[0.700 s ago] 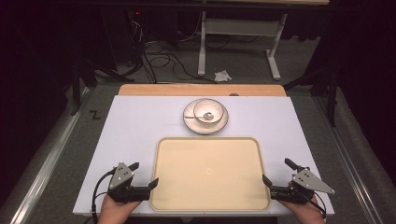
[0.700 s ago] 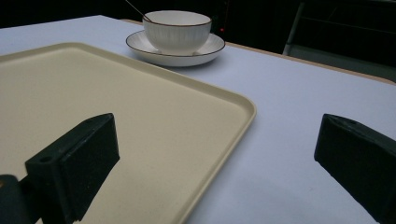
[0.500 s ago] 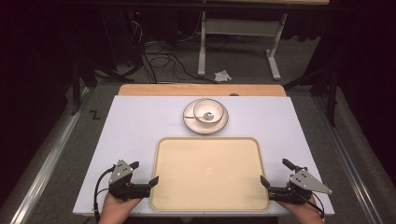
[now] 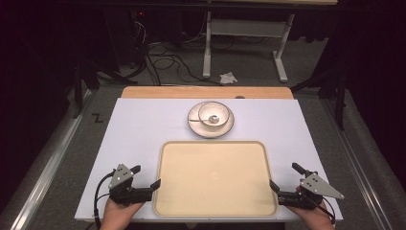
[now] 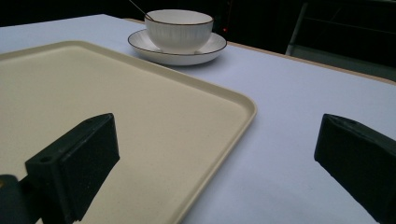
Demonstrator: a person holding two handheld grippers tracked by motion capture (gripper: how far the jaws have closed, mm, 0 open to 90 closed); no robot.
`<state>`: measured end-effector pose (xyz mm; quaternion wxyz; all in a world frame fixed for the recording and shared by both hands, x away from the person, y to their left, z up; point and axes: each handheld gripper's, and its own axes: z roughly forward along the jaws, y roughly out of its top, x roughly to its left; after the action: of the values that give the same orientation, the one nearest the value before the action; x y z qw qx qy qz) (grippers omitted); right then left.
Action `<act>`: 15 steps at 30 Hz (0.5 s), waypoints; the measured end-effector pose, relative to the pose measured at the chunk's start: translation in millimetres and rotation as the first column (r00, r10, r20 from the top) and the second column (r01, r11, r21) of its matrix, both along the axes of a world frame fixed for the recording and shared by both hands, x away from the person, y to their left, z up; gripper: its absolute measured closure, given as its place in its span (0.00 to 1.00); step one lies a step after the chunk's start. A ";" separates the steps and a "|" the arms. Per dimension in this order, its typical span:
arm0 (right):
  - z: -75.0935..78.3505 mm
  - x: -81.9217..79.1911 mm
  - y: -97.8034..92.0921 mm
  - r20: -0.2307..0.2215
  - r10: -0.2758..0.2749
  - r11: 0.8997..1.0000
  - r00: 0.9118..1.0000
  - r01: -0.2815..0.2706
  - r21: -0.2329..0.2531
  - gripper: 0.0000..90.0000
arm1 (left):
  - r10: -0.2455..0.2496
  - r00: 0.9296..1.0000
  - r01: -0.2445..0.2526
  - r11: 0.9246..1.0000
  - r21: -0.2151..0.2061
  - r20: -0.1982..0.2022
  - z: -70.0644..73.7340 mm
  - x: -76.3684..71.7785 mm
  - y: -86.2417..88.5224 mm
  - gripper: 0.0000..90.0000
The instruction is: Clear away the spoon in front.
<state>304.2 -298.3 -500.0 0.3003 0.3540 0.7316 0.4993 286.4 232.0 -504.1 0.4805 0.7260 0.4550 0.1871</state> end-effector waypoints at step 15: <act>-1.5 0.6 1.2 -0.005 0.009 1.000 1.000 -0.009 -0.013 0.01 | -0.009 1.000 0.009 1.000 0.005 -0.002 -0.9 0.4 -1.2 0.09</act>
<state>304.7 -297.1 -501.5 0.2987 0.3497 0.7372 0.4950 286.8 230.8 -505.0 0.4793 0.7294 0.4515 0.1854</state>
